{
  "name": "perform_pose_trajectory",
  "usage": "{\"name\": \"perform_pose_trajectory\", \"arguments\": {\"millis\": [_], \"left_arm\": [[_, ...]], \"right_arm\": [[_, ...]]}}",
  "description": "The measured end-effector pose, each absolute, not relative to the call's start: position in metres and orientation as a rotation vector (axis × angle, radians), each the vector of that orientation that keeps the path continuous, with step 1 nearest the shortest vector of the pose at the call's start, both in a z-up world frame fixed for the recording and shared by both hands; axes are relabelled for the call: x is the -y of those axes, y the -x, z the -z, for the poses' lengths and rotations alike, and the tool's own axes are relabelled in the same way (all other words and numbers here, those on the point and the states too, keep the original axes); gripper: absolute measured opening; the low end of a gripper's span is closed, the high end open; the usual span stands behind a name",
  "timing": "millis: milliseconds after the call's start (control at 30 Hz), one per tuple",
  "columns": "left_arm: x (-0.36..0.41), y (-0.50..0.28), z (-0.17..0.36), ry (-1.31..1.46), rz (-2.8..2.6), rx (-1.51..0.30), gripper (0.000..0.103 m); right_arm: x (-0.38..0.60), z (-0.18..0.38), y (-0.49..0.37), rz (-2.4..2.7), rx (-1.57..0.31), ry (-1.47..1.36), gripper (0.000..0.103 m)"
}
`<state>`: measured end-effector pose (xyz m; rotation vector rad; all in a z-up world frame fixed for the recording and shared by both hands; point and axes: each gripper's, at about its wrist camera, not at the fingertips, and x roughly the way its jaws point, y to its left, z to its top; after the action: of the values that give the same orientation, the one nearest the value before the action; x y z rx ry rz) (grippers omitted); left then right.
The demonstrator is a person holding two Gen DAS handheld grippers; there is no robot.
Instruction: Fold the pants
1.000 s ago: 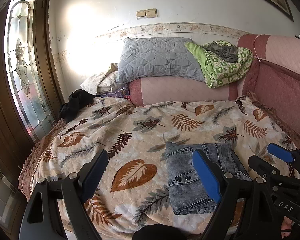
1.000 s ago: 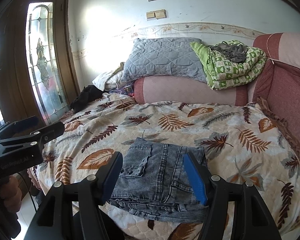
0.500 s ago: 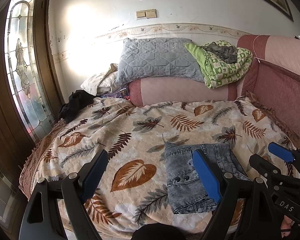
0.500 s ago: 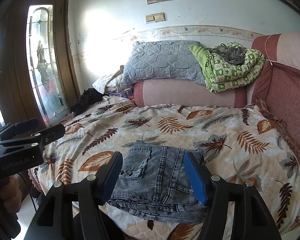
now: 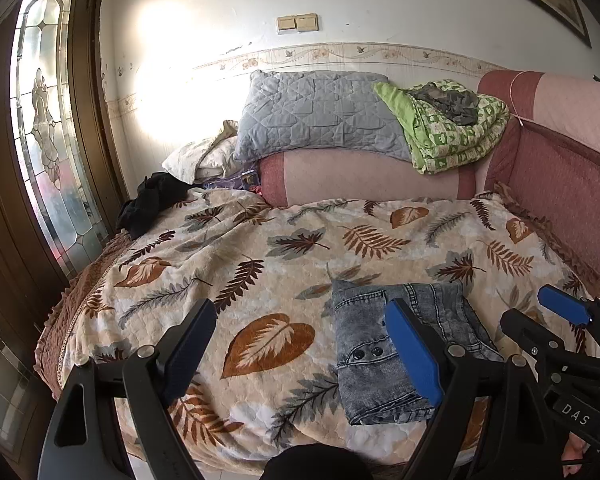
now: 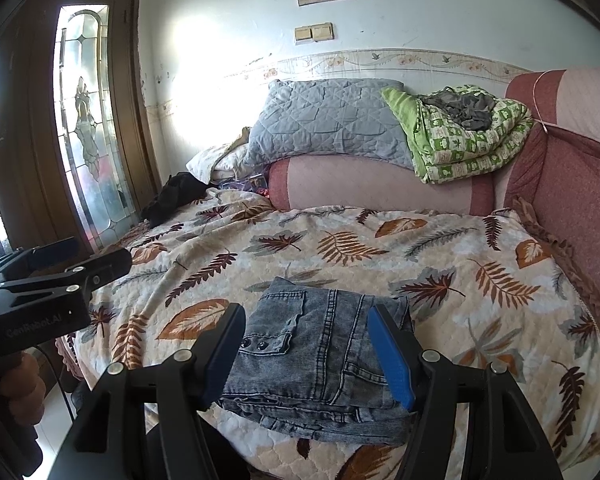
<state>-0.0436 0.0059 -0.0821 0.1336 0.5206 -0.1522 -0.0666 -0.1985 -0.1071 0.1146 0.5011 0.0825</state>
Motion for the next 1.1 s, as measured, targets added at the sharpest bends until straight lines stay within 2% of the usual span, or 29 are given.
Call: {"name": "perform_pose_trajectory", "arguments": {"millis": [1100], "left_arm": [[-0.019, 0.036, 0.092, -0.089, 0.154, -0.525, 0.087]], "right_arm": [[0.175, 0.114, 0.054, -0.096, -0.538, -0.067, 0.067]]}}
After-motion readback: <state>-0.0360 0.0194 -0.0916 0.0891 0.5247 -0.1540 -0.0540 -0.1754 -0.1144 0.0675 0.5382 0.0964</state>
